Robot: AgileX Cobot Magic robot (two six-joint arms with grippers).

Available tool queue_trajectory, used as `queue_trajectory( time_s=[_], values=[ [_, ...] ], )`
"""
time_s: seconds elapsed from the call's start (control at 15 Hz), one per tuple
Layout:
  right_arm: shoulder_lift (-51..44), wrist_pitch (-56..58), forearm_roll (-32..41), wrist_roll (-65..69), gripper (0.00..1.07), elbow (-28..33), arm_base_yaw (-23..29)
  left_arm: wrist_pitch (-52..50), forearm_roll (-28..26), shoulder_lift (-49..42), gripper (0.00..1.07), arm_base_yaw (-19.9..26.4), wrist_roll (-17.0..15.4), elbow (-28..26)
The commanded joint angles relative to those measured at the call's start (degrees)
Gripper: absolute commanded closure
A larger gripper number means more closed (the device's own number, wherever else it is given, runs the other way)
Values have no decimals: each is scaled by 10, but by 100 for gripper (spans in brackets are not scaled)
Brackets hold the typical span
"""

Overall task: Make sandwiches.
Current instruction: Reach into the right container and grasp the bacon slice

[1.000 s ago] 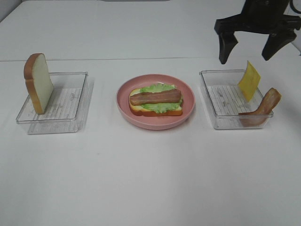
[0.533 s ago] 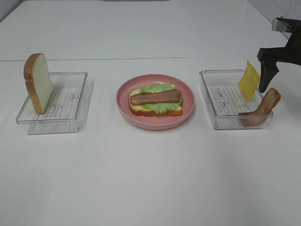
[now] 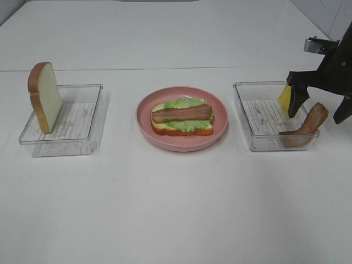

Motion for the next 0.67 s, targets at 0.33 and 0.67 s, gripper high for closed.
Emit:
queue_trajectory(
  time_s=[0.33, 0.67],
  values=[
    [2, 1, 1, -13, 68, 3, -1, -6, -1, -11, 11, -2, -3, 0],
    [2, 7, 0, -13, 76, 3, -1, -6, -1, -11, 11, -2, -3, 0]
  ],
)
